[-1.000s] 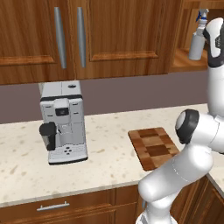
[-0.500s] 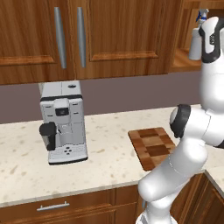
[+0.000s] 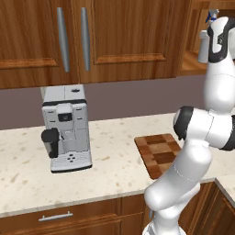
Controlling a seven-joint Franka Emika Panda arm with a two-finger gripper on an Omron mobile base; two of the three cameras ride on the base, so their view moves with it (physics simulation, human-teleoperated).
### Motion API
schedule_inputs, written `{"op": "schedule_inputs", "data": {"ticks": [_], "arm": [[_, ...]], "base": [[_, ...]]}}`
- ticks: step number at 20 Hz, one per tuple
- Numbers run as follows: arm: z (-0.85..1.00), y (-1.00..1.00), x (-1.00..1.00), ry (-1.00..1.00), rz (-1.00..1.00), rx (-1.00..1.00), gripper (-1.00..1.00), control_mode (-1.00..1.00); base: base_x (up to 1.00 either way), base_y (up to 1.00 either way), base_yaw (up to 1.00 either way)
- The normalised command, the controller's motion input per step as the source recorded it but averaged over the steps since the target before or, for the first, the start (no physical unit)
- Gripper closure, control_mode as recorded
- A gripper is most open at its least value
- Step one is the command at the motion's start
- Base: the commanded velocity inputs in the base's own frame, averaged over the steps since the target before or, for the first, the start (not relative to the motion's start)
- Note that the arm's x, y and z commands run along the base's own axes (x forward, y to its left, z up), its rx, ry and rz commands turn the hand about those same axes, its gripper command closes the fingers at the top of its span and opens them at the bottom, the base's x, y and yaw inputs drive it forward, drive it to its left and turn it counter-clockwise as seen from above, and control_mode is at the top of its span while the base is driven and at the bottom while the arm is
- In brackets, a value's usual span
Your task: Grab the spray bottle from the cabinet, then place it next to the cutting board for sanitizing. Then grab the dish brush from the countertop next to the sink and place it next to the cutting board.
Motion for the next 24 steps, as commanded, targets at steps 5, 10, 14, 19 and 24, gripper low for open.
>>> {"op": "schedule_inputs", "data": {"ticks": [5, 10, 14, 19, 24], "arm": [[0.00, -0.01, 0.06, 0.00, 0.00, 0.00, -1.00, -1.00], [0.00, -0.01, 0.04, 0.00, 0.00, 0.00, -1.00, -1.00], [0.00, 0.00, 0.14, 0.00, 0.00, 0.00, -1.00, -1.00], [0.00, 0.00, 0.27, 0.00, 0.00, 0.00, -1.00, -1.00], [0.00, 0.00, 0.21, 0.00, 0.00, 0.00, 1.00, -1.00]], "base": [[0.00, 0.00, 0.00], [0.00, 0.00, 0.00], [0.00, 0.00, 0.00], [0.00, 0.00, 0.00], [0.00, 0.00, 0.00]]}}
